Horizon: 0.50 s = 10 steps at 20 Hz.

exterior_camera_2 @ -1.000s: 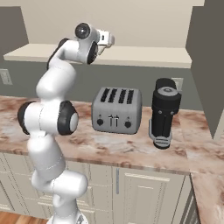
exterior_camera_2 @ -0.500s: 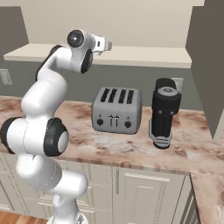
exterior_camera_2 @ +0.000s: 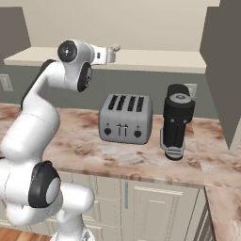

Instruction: Pick up the bar soap and dish brush from the sink, and place them back in the cabinet, and close the cabinet doors.

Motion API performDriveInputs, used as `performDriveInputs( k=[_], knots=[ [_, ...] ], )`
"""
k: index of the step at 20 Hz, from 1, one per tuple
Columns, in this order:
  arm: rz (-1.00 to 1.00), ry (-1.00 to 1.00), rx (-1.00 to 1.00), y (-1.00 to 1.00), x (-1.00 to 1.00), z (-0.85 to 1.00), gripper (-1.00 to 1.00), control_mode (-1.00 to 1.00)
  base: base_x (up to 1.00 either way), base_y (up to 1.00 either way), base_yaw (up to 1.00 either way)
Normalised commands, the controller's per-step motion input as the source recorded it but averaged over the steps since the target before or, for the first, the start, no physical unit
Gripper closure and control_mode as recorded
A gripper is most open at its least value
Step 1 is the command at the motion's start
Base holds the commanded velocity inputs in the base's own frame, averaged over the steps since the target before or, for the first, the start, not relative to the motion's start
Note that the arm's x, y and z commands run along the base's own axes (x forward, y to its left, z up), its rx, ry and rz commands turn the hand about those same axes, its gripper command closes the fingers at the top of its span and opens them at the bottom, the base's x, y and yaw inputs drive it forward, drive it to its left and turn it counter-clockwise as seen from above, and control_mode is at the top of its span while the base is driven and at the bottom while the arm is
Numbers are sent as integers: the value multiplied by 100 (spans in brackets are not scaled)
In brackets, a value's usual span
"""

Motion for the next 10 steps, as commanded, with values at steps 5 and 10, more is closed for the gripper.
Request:
performDriveInputs(
  k=[5,10],
  knots=[
    [0,7,-1,-7,-95,1,-100,-100,0,0,0],
    [0,14,0,-3,-86,8,-100,-100,0,0,0]
  ],
)
